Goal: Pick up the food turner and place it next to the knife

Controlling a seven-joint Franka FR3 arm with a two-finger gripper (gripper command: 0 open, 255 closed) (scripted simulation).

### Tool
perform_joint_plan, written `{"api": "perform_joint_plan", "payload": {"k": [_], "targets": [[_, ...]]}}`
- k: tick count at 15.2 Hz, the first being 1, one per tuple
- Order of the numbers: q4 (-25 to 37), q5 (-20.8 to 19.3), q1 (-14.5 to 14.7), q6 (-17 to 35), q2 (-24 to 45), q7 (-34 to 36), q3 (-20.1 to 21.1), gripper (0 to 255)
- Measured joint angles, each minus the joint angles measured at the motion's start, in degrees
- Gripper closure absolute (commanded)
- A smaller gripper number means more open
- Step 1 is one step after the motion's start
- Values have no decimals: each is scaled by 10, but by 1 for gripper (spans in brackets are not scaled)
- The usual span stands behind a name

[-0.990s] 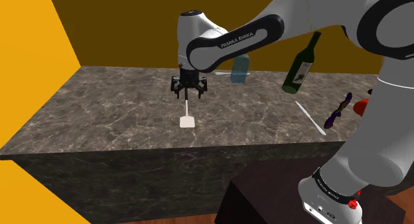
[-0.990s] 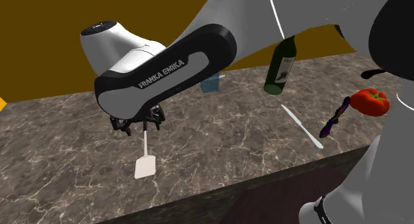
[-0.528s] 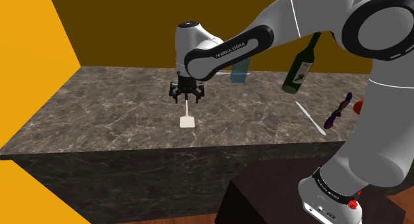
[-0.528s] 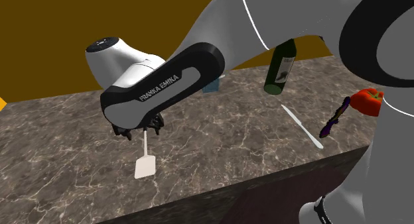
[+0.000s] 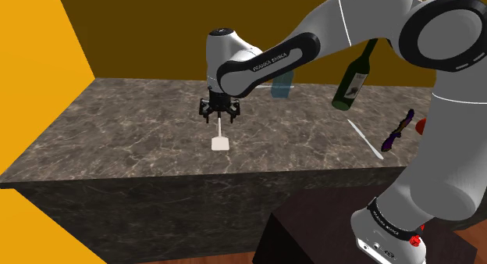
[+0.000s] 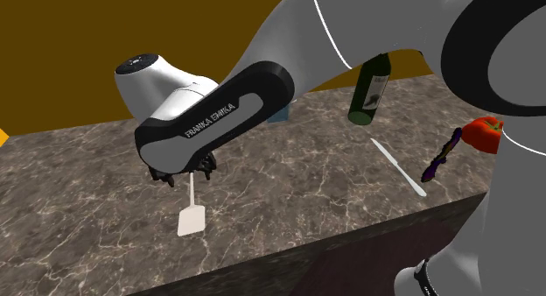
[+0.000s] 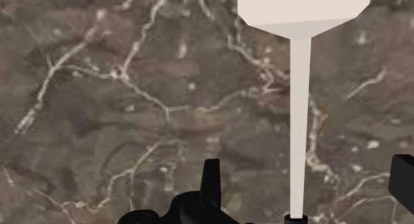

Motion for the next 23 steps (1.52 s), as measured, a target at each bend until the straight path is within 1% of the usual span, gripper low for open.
{"api": "perform_joint_plan", "payload": {"k": [11,23], "targets": [[1,1,0,-3,-2,-1,0,255],[36,23,-6,-75,-43,-17,9,255]]}}
